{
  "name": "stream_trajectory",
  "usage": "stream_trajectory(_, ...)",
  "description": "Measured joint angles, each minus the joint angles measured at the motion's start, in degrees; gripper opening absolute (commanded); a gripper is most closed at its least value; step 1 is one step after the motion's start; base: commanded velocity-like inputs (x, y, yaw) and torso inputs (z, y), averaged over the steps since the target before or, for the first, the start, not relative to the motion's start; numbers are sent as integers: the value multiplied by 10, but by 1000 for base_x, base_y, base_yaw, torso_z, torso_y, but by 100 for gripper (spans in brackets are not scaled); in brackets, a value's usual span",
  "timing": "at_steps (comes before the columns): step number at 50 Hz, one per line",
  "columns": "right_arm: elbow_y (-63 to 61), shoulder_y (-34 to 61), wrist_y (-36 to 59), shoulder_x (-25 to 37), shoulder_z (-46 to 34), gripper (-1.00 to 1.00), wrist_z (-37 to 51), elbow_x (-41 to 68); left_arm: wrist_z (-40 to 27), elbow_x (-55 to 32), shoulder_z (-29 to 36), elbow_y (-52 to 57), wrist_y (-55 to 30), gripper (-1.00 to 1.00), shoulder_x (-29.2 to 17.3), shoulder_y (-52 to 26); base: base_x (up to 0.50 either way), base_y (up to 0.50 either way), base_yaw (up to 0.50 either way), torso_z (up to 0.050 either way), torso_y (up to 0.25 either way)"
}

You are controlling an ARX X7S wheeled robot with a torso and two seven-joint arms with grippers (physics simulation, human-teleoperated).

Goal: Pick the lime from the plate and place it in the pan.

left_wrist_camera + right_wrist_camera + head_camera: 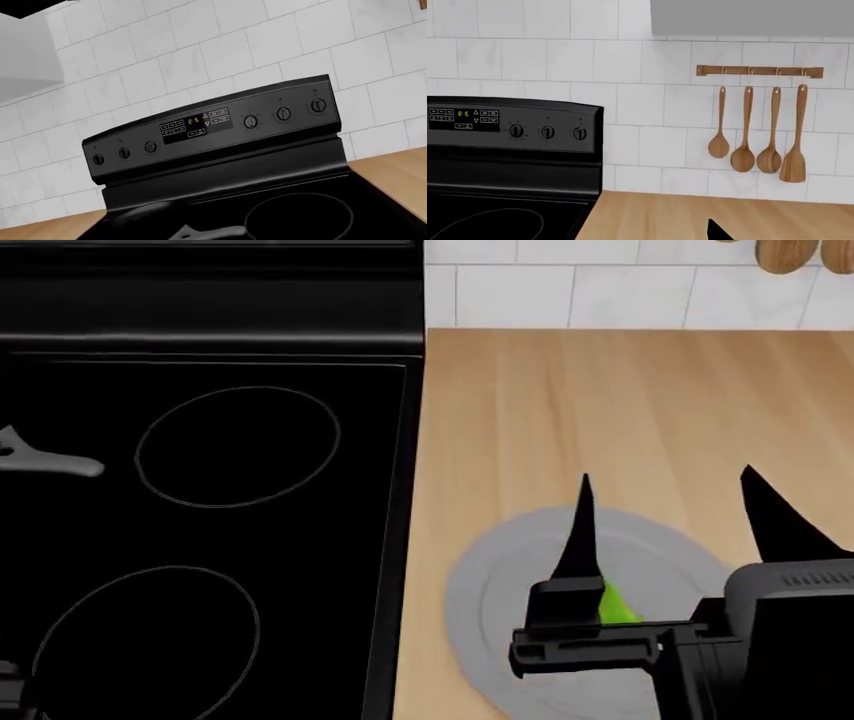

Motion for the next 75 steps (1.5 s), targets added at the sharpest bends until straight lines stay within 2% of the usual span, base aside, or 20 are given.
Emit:
stream_trajectory(11,18,33,61,-2,-3,100,15,32,-3,-2,3,-1,-3,100,0,-4,0,0,0,0,0)
stream_trajectory(27,107,88,126,9,-67,100,20,38,-5,-7,3,1,-4,100,-2,0,0,0,0,0,0)
stream_trajectory(55,212,66,113,11,-101,100,25,14,-2,-25,-13,17,-14,100,-14,16,0,0,0,0,0)
stream_trajectory(75,284,89,92,12,-117,100,17,-1,-6,-32,-4,18,-23,100,-16,3,0,0,0,0,0)
